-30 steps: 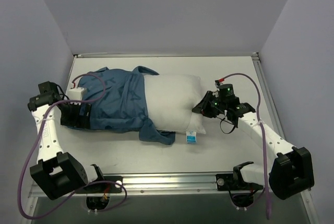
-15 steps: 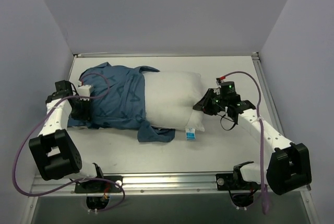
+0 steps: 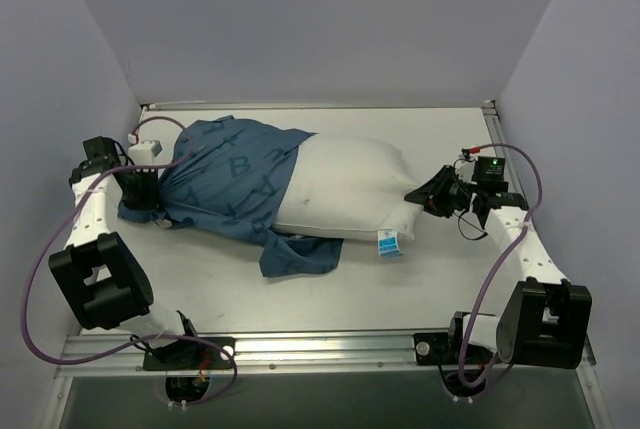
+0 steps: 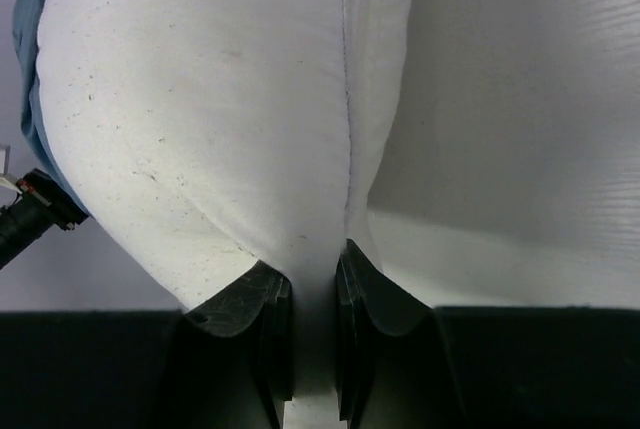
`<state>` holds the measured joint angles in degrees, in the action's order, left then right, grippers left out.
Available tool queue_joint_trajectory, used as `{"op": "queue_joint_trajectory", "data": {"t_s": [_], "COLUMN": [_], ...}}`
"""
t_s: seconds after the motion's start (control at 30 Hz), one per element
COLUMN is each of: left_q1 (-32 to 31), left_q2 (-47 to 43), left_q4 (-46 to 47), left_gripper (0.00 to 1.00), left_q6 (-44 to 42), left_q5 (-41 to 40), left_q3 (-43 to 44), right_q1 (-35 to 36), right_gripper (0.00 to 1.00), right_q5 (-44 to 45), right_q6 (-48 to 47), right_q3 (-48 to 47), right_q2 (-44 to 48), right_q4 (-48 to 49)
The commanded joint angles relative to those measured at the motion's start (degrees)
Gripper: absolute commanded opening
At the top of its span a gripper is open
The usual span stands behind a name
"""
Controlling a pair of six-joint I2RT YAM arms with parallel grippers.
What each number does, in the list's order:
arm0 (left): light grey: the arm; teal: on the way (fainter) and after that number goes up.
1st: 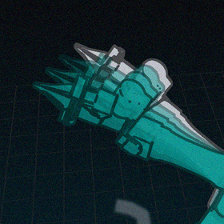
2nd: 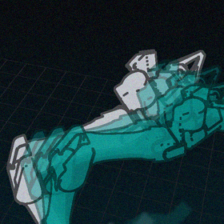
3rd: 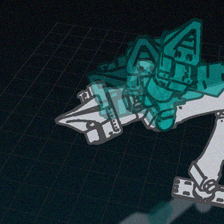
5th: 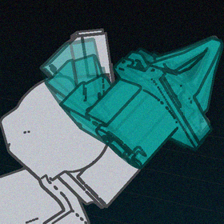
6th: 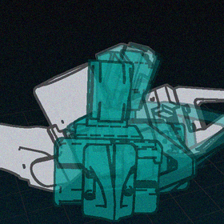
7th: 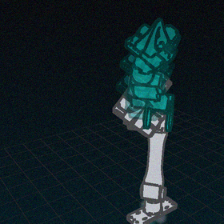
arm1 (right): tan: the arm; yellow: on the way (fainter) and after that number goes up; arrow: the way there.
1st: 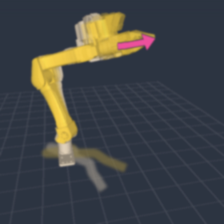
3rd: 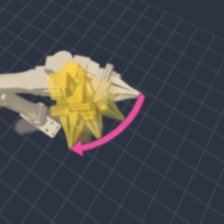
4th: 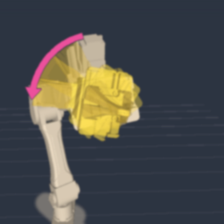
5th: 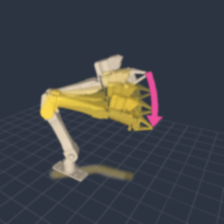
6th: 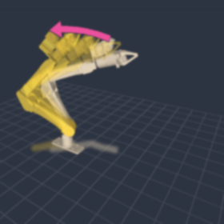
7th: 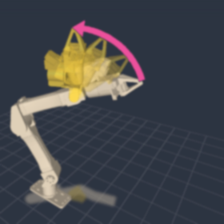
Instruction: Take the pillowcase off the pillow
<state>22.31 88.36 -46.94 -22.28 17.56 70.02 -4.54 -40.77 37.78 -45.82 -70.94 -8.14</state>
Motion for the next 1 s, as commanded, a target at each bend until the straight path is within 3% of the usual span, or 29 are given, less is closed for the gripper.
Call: {"op": "queue_joint_trajectory", "data": {"t_s": [0.0,0.27,0.37,0.4,0.43,0.57,0.7,0.73,0.8,0.83,0.87,0.9,0.93,0.97], "left_q1": [9.1,9.9,9.6,9.2,6.9,0.4,-3.7,-4.0,-5.6,-6.2,-6.7,-8.2,-8.9,-9.6], "left_q2": [1.1,6.2,6.1,5.2,2.1,-7.2,-10.9,-11.1,-11.2,-11.4,-11.5,-11.9,-12.2,-12.5], "left_q4": [14.9,19.8,16.6,13.7,13.2,15.2,12.3,11.8,10.0,9.6,9.2,8.6,8.5,8.6], "left_gripper": [0.02,0.02,0.02,0.02,0.02,0.02,0.02,0.02,0.02,0.02,0.02,0.02,0.02,0.02], "left_q6": [-5.7,-2.2,-1.6,-2.3,-2.9,-5.1,-3.5,-2.9,-2.1,-1.8,-1.7,-1.4,-1.2,-1.1], "left_q5": [-22.2,-26.8,-21.0,-13.2,-10.6,-6.1,-3.8,-2.4,-1.7,-1.4,-0.8,-0.8,-0.9,-1.1], "left_q3": [7.1,12.9,15.8,14.6,12.8,1.5,-0.3,0.6,1.9,2.4,3.4,3.5,3.6,3.5], "right_q1": [-11.0,-15.6,-13.8,-10.9,-8.9,0.2,14.4,21.4,28.7,35.5,38.3,40.7,43.1,46.8], "right_gripper": [0.00,0.00,0.00,0.00,0.00,0.00,0.00,0.04,0.17,0.26,0.50,0.58,0.73,0.75], "right_q5": [14.6,10.3,8.2,9.9,10.9,13.8,22.2,23.9,28.0,29.9,32.8,34.5,36.5,39.5], "right_q6": [-7.6,-9.2,-7.4,-7.5,-8.2,-8.6,-9.7,-10.2,-12.9,-14.2,-15.8,-18.3,-19.2,-20.4], "right_q3": [-3.6,-10.9,-11.2,-10.9,-10.3,-9.5,-18.1,-20.1,-24.3,-28.6,-31.0,-33.3,-38.3,-40.6], "right_q2": [2.1,3.3,4.4,4.4,4.4,3.7,-0.1,-1.2,-5.5,-7.1,-10.9,-13.1,-15.3,-19.5], "right_q4": [-2.9,-7.7,-7.1,-7.6,-8.1,-5.8,-5.5,-5.2,-4.9,-5.1,-5.7,-7.9,-9.4,-11.0]}}
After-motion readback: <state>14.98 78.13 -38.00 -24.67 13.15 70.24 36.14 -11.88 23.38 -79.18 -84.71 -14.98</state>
